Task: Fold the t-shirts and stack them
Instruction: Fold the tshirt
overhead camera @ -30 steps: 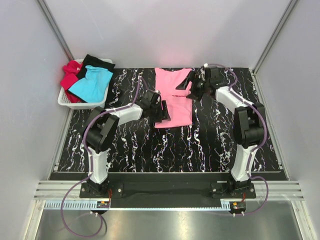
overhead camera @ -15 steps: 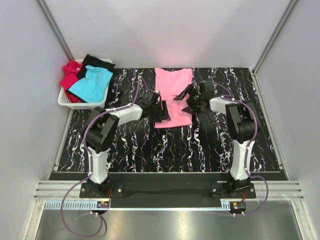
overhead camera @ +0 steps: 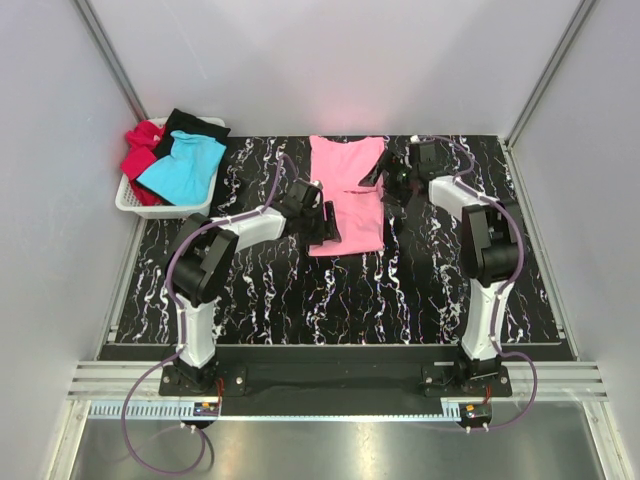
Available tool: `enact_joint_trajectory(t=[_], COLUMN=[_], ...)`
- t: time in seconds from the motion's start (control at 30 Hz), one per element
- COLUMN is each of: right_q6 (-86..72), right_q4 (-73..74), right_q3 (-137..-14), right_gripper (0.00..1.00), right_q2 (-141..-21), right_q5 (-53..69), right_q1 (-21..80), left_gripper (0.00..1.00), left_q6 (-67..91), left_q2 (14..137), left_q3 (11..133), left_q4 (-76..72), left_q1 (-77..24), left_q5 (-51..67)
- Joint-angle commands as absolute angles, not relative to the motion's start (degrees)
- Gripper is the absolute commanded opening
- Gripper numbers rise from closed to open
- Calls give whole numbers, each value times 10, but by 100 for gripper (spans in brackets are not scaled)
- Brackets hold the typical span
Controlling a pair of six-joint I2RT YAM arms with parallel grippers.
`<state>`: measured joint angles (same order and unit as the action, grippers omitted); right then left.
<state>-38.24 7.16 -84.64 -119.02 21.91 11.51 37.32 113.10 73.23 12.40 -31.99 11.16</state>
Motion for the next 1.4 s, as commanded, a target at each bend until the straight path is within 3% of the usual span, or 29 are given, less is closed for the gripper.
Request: enact_joint_trajectory(t=[0.0,0.3,0.57,0.8,1.0,1.37], right_q6=[-296,-285,-280,-267,-272,-282], right_q4=[154,294,294,286,265,229], right_q3=[-890,-745,-666,-678,-692,-681], right_gripper=[100,100,98,70,67,44], right_q2=[-1096,-956,-963,-1035,-1063,-1087], right_q5=[229,193,156,172,175,153], right_q1=[121,130,144,152,156,157], left_gripper=[66,75,64,57,56,54], left_q6=[328,318,344,378,385,379], left_q2=[1110,991,976,983,1007,1052], left_q3=[761,768,697,644,632,611], left_q4=[198,263,258,188,152,133], left_q1=[-321,-316,-288,-249,-242,-234], left_q5=[107,117,143,199,222,208])
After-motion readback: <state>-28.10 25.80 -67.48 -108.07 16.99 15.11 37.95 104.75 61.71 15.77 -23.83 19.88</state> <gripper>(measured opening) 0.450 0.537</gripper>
